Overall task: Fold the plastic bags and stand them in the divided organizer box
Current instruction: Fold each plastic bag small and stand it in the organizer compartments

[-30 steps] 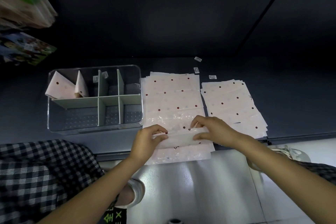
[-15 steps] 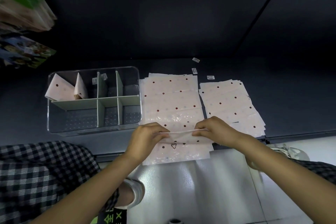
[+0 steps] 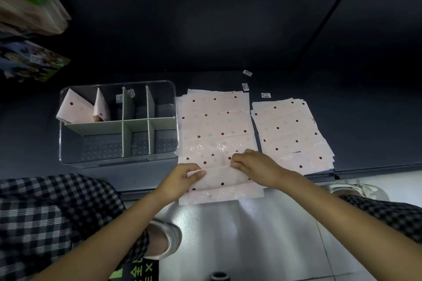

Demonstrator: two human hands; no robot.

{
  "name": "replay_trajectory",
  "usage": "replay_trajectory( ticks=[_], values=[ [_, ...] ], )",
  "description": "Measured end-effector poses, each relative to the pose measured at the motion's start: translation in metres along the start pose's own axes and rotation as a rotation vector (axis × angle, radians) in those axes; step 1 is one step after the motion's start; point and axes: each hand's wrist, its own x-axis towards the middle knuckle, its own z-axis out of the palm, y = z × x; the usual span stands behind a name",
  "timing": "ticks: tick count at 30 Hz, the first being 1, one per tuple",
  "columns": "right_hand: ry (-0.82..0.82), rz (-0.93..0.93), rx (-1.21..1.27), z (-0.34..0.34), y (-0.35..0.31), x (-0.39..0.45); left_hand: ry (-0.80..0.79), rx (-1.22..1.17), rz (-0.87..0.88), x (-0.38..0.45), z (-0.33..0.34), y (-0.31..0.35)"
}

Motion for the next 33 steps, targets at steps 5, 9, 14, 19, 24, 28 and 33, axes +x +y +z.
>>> replay_trajectory(
  ticks=[5, 9, 14, 19, 24, 28, 33],
  values=[
    [-0.011, 0.074, -0.109, 0.008, 0.009, 0.032, 0.277, 0.08, -0.121, 0.004, 0.008, 0.0],
    [-0.009, 0.101, -0.164, 0.013, 0.013, 0.047, 0.454, 0.763, 0.065, -0.014, 0.029, 0.005],
    [0.019, 0.093, -0.214, 0.018, 0.013, 0.054, 0.094, 1.062, 0.275, -0.008, 0.061, -0.001],
    [0.045, 0.086, -0.292, 0.021, 0.013, 0.055, -0.018, 1.173, 0.164, 0.001, 0.068, -0.023],
    [0.417, 0.057, -0.309, 0.038, 0.001, 0.045, -0.035, 1.253, 0.192, 0.003, 0.065, -0.032],
    [0.379, -0.179, -0.047, 0.067, -0.01, 0.026, -0.043, 1.303, 0.179, 0.004, 0.068, -0.032],
    [0.26, -0.051, -0.087, 0.078, 0.017, 0.004, -0.036, 1.28, 0.19, 0.002, 0.064, -0.033]
  ],
)
